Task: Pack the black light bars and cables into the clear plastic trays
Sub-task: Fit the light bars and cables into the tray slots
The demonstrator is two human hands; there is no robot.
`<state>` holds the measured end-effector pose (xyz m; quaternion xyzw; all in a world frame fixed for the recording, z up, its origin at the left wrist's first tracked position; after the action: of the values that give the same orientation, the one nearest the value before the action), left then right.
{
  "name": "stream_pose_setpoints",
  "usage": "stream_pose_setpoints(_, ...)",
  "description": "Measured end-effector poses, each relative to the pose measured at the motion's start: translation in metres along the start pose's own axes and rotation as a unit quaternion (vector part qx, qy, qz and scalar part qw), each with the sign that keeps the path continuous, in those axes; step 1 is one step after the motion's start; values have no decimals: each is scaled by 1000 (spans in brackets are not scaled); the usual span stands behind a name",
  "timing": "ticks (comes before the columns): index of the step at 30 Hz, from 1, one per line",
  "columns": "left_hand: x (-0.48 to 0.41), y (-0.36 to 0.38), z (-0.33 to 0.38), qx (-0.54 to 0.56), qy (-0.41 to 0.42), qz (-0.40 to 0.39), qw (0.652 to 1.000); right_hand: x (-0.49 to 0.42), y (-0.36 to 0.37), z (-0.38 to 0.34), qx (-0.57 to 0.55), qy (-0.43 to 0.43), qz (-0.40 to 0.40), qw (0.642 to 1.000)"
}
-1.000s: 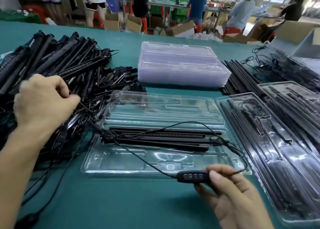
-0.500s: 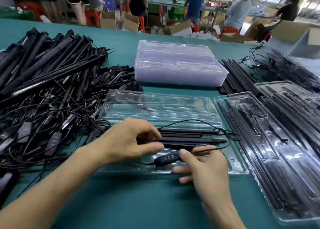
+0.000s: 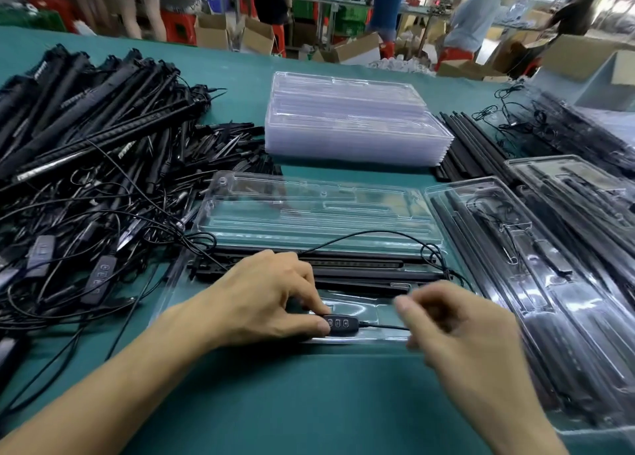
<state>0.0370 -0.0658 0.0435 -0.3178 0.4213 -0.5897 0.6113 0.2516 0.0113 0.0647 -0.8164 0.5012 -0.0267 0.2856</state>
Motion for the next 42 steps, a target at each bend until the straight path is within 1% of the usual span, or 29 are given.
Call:
stream_pose_setpoints(1, 0, -1, 1, -1, 2, -3, 1000, -4, 8, -3, 60, -57, -55, 995)
stream_pose_setpoints(2, 1, -1, 2, -6, 6, -7, 1000, -7, 18, -2, 119, -96, -114, 982)
stream_pose_setpoints(3, 2, -2, 3, -12, 12, -10, 1000, -10, 27, 3, 158, -114, -166, 967)
stream_pose_setpoints(4, 3, -2, 4, -19, 18, -15, 1000, -12, 34, 8, 175, -117, -197, 958)
stream_pose_setpoints(5, 5, -2, 5, -28, 23, -20, 999, -14, 39, 11, 173, -117, -210, 955)
stream_pose_setpoints(8, 8, 0, 6, -57, 30, -30, 997, -18, 45, 17, 111, -109, -208, 966)
stream_pose_setpoints(10, 8, 0, 6, -53, 32, -20, 998, -23, 45, 20, 90, -112, -210, 967)
stream_pose_setpoints(14, 7, 1, 5, -29, 39, 1, 999, -27, 47, 19, 95, -129, -248, 955)
stream_pose_setpoints(18, 8, 1, 2, 44, 38, 9, 998, -30, 44, 18, 84, -138, -265, 951)
stream_pose_setpoints(22, 8, 2, -2, 85, 35, 8, 996, -31, 45, 17, 142, -160, -287, 934)
stream_pose_setpoints(25, 9, 0, -5, 68, 26, 7, 997, -27, 47, 19, 180, -176, -304, 919)
stream_pose_setpoints(31, 10, -1, -1, 61, 35, 16, 997, -24, 47, 17, 187, -195, -297, 916)
stream_pose_setpoints(35, 10, 1, -1, 7, 26, 14, 1000, -23, 46, 11, 186, -209, -287, 916)
stream_pose_setpoints(38, 11, 1, 3, -15, 35, 14, 999, -22, 45, 5, 194, -210, -281, 916)
stream_pose_setpoints(42, 10, 0, 7, -61, 47, 17, 997, -23, 51, -1, 237, -209, -279, 907)
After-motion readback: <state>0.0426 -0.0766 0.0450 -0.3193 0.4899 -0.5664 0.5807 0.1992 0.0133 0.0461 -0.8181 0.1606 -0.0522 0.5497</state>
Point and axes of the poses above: each hand's wrist, its own x-axis away from the middle knuckle, its own y-axis out of the palm, z = x × y, the point moved 4 cm from there along -x, towards the middle knuckle, and after that the axes turned 4 degrees about -x, right-handed, at the moved point
